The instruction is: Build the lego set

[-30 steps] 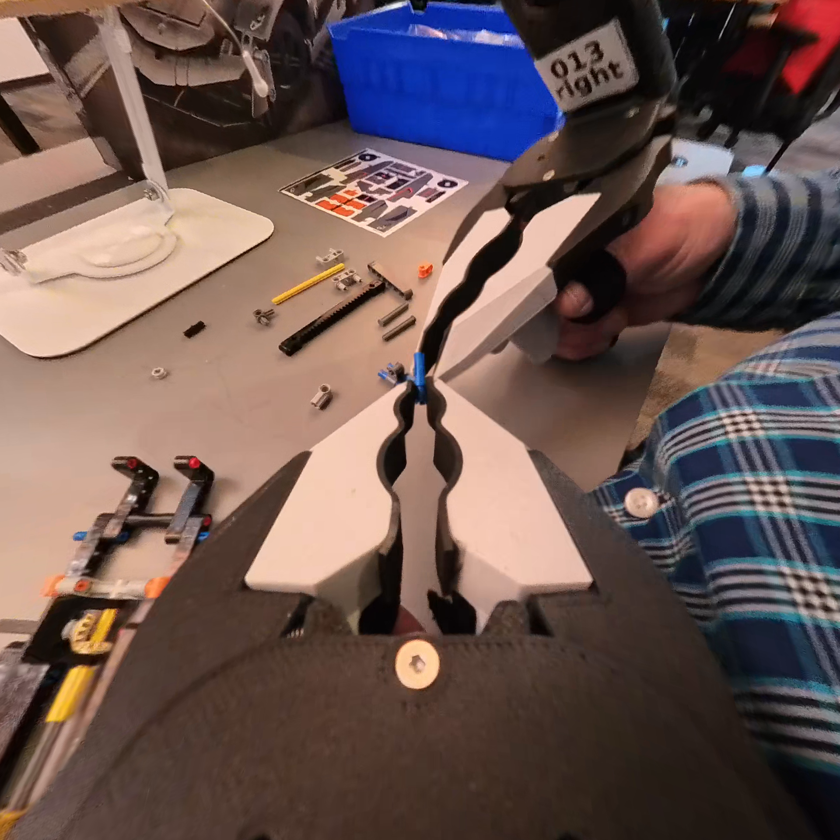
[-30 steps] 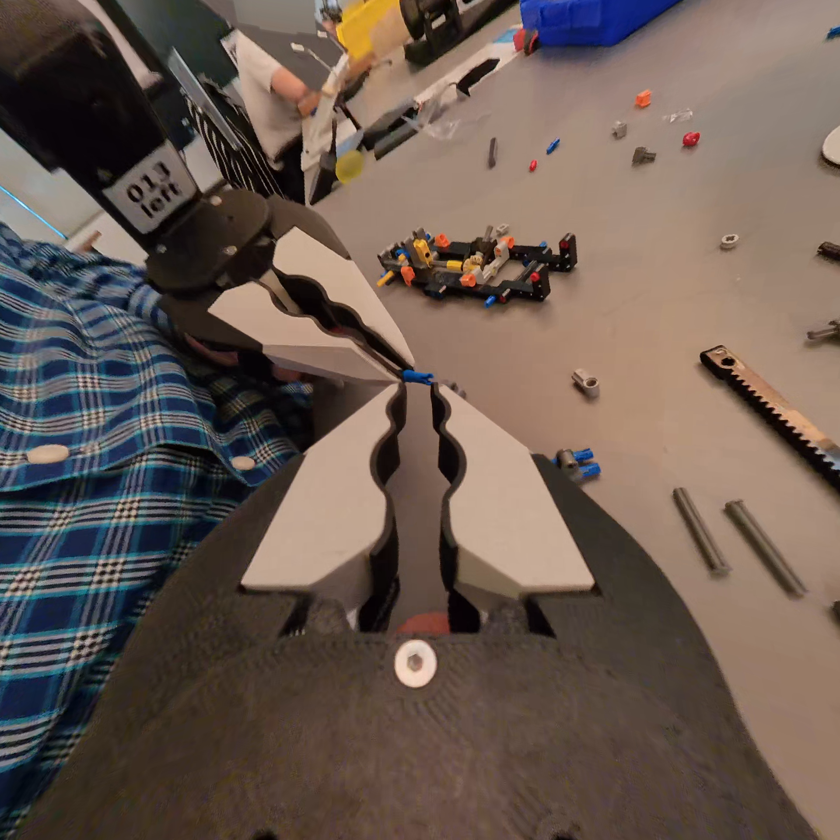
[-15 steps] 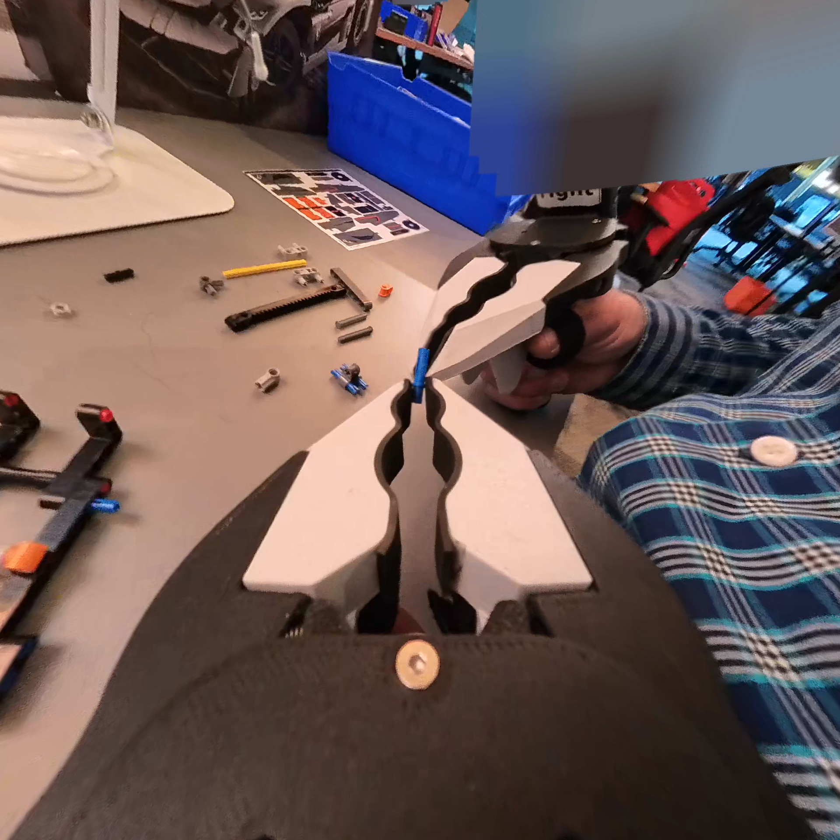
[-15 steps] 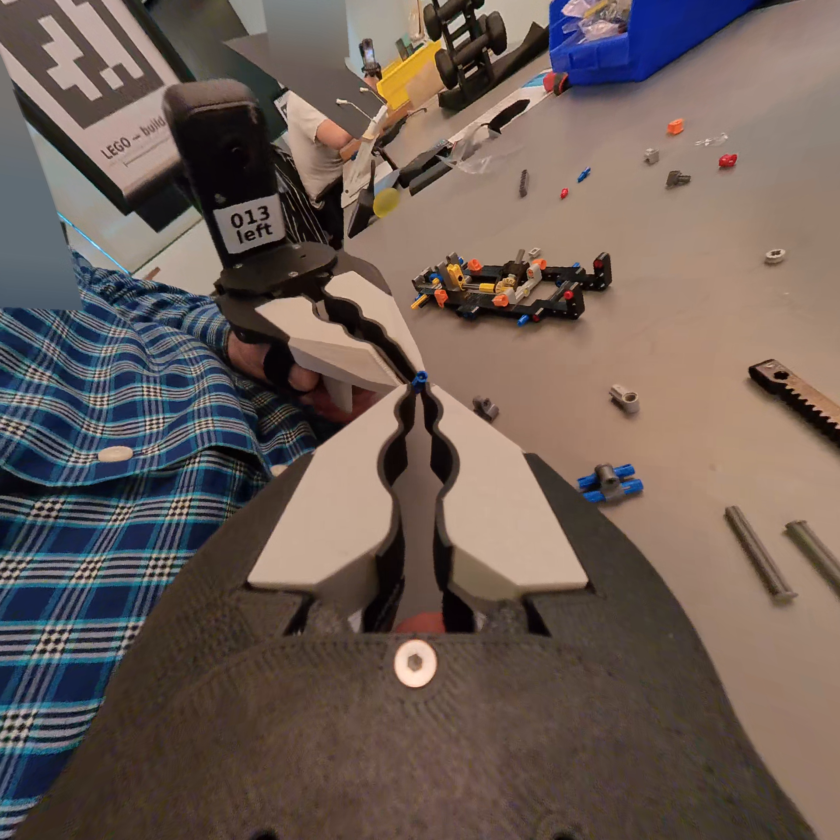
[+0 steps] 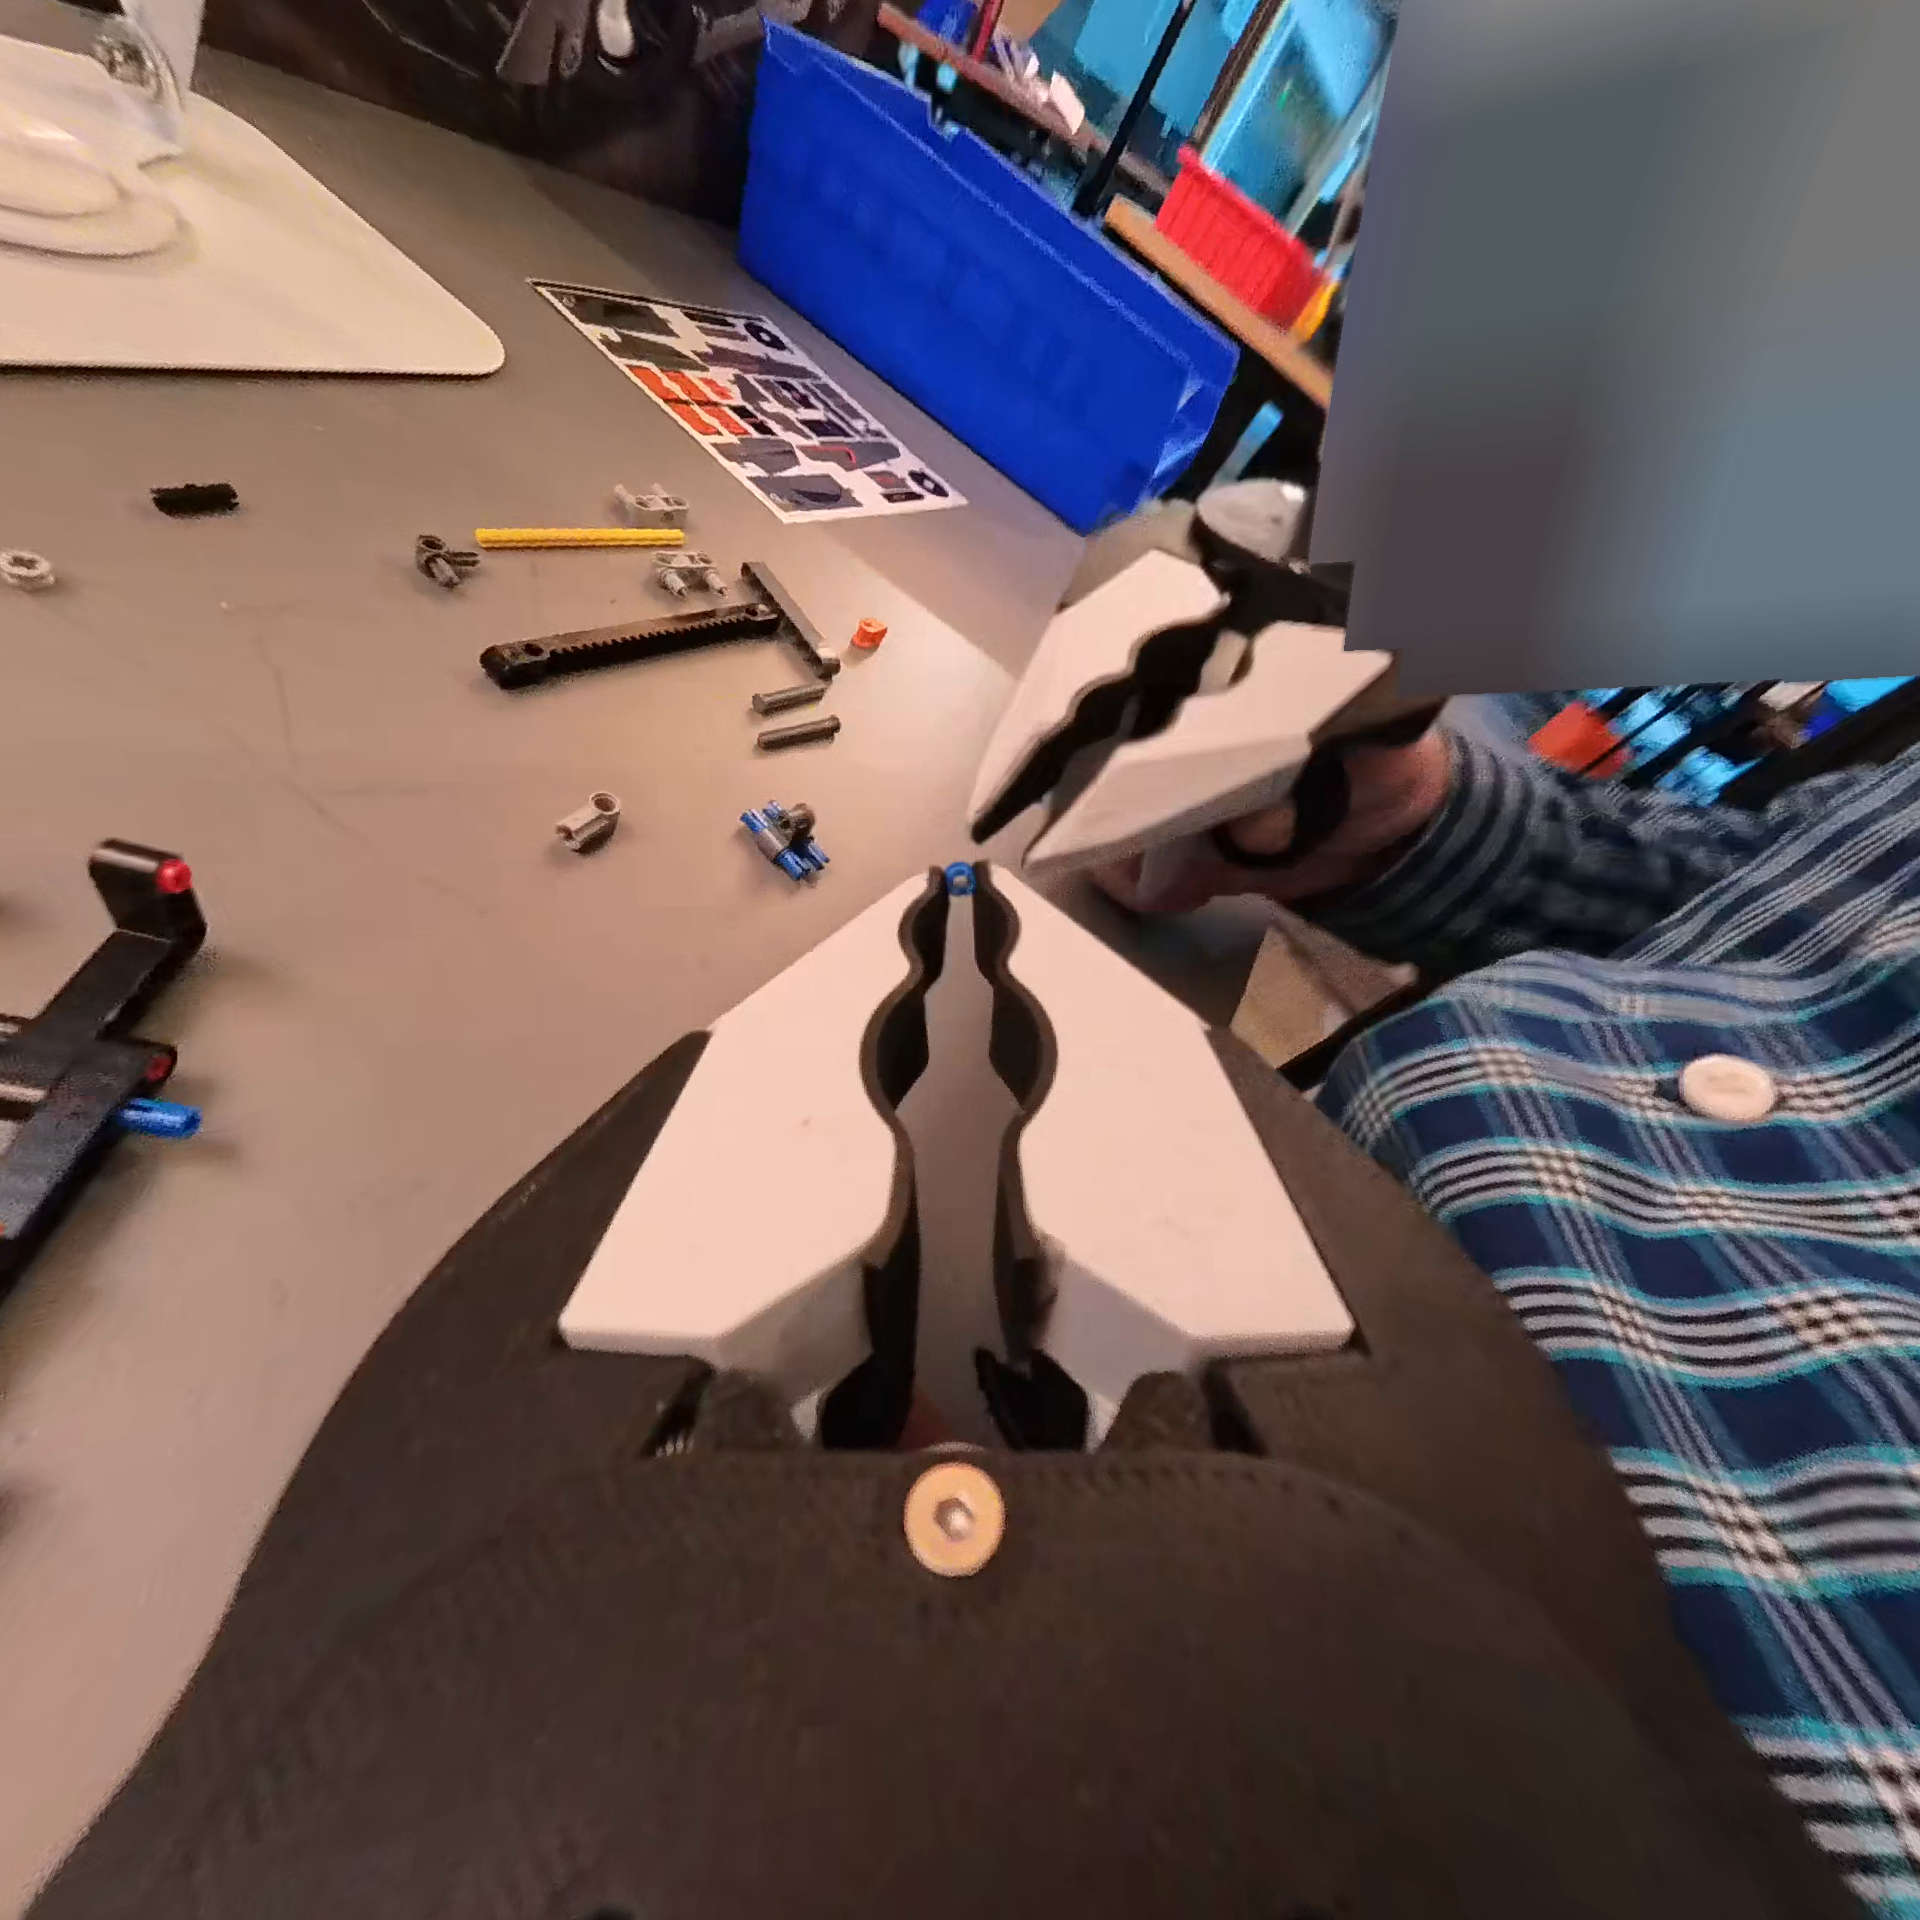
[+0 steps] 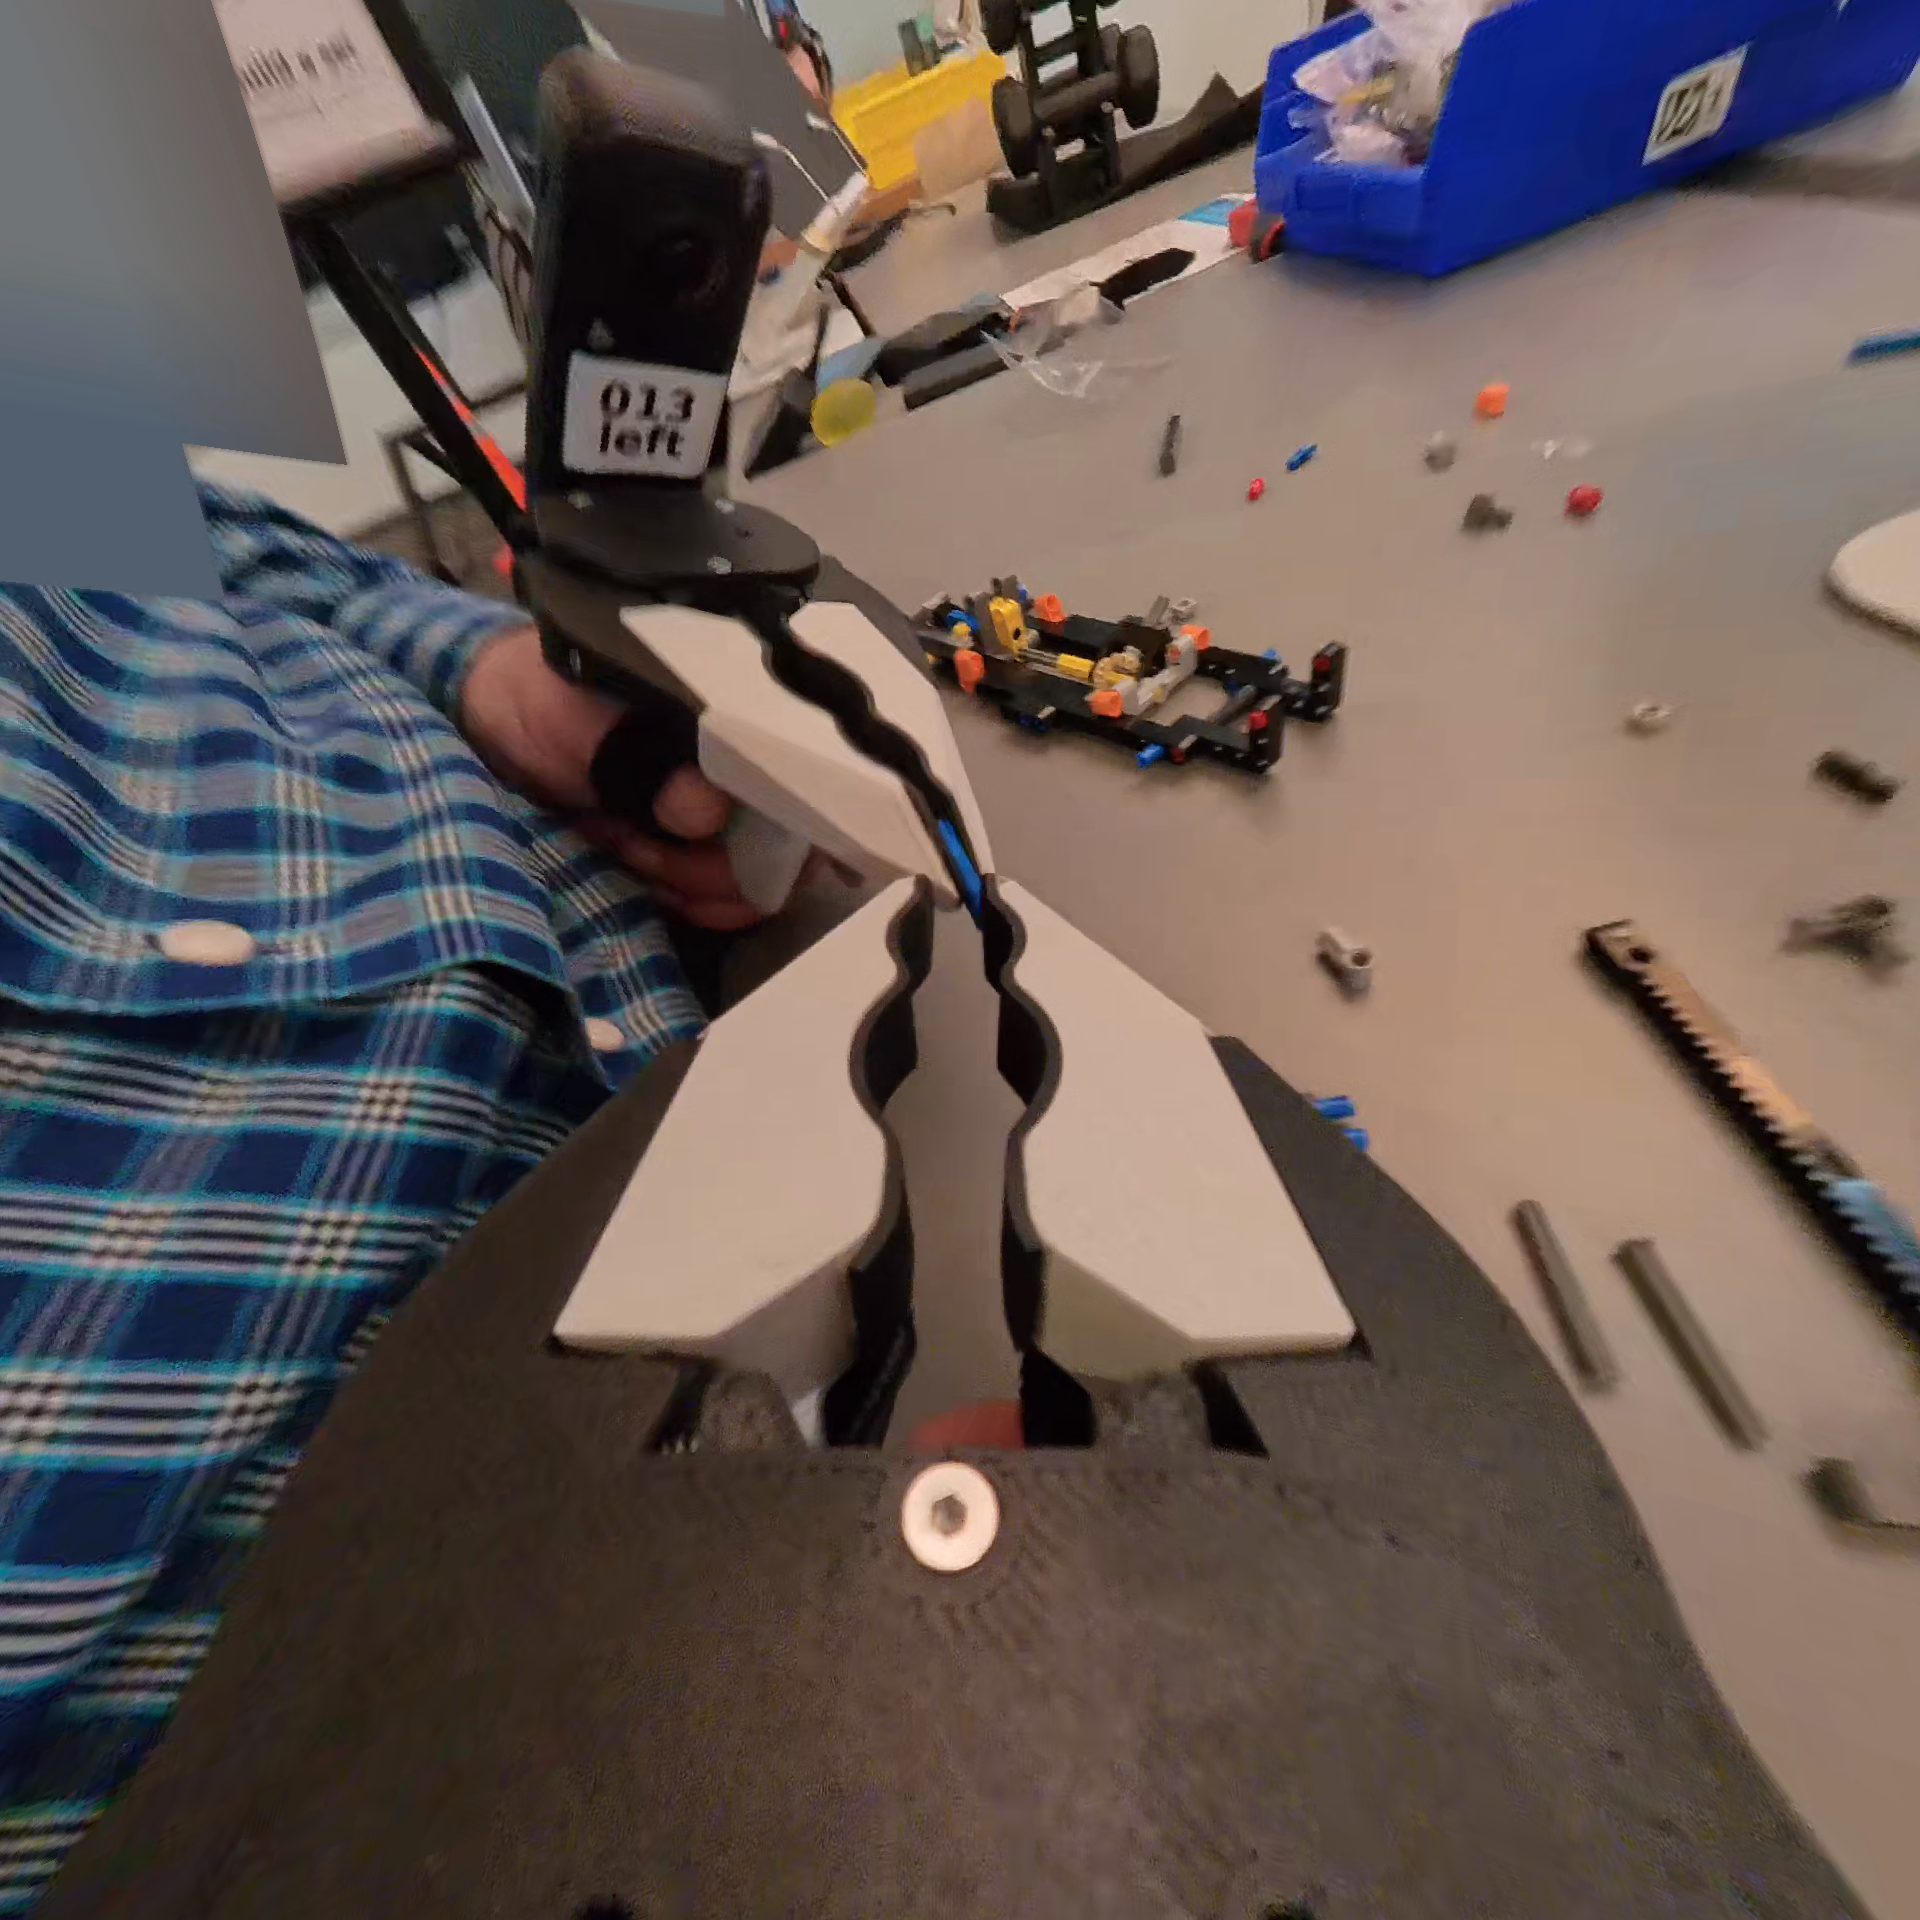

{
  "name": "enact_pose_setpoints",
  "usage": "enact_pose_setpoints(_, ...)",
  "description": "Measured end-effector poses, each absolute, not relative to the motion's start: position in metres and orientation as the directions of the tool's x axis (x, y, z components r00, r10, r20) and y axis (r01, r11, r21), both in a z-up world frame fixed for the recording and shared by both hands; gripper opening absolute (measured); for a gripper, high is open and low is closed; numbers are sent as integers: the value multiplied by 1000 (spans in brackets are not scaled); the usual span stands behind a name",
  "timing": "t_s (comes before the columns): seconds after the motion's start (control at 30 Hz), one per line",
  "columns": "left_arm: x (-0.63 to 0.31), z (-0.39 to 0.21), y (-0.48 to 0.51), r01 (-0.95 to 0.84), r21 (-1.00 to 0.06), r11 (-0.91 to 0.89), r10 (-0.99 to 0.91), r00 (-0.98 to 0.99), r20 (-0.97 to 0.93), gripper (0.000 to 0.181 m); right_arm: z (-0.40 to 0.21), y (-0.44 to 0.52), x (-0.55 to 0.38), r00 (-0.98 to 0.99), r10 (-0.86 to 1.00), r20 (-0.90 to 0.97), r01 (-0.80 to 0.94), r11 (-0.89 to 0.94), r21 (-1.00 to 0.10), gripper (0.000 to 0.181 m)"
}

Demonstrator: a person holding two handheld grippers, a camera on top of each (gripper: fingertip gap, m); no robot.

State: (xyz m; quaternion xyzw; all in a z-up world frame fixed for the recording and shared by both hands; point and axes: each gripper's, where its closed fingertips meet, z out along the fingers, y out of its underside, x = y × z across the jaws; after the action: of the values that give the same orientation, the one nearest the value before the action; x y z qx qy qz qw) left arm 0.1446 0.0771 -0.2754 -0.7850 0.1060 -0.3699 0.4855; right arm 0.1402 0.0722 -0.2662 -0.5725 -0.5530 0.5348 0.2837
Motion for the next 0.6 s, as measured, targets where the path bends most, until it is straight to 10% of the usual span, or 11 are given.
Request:
enact_pose_setpoints(0.3, 149, -264, 76, 376, -698, -609, -504, 496, 707, 3, -265, 77, 140, -172, 963, 208, 296, 252, -921, 9)
enact_pose_setpoints(0.6, 150, -266, 74, 363, -687, -630, -493, 497, 714, 8, -272, 73, 140, -170, 953, 250, 333, 295, -896, 1)
